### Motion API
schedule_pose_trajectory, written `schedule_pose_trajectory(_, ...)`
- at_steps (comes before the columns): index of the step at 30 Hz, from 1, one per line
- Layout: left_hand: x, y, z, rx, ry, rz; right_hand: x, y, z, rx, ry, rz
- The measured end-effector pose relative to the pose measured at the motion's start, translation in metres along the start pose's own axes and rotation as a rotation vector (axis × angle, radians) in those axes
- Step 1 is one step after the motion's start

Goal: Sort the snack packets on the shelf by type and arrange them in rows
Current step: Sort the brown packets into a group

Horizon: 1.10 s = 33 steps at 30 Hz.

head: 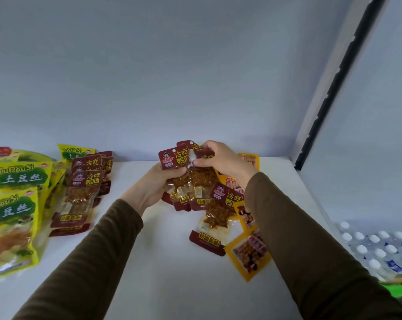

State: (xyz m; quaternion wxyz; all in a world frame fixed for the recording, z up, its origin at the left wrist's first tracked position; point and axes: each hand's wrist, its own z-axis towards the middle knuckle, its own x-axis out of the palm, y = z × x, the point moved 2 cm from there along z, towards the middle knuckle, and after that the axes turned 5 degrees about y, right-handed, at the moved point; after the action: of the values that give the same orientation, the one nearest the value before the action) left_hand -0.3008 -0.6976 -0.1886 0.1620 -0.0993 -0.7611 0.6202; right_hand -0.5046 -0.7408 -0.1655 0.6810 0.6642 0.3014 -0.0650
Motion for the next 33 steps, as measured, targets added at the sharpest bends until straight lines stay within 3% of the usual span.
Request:
schedule_pose_trajectory(3, -0.001, -0.008, -0.004, 0.013, -0.004, 0.057, -0.003, 0.013, 0.002, -0.058, -0.039, -0.005)
schedule_pose_trajectory(10, -0.008, -0.054, -0.012, 0.162, -0.199, 0.097, -0.017, 0.066, 0.006, -0.225, -0.211, 0.14)
schedule_pose_trajectory(15, 0.003, -0.072, -0.026, 0.146, -0.173, -0.184, -0.023, 0.097, 0.002, -0.297, -0.299, 0.197)
schedule_pose_trajectory(18, 0.013, -0.079, -0.034, 0.109, -0.083, -0.151, -0.012, 0.111, -0.002, -0.276, -0.305, 0.179)
schedule_pose_trajectory(22, 0.021, -0.079, -0.04, 0.107, 0.009, -0.055, 0.007, 0.118, -0.008, -0.245, -0.261, 0.191)
schedule_pose_trajectory(27, 0.013, -0.064, -0.049, 0.085, -0.022, -0.117, 0.009, 0.104, -0.018, -0.067, -0.048, 0.621)
schedule_pose_trajectory(30, 0.008, -0.053, -0.053, 0.112, -0.094, -0.212, 0.014, 0.091, -0.033, 0.033, 0.094, 0.599)
schedule_pose_trajectory(33, 0.011, -0.039, -0.059, 0.063, -0.128, -0.316, 0.031, 0.078, -0.051, 0.091, 0.116, 0.601)
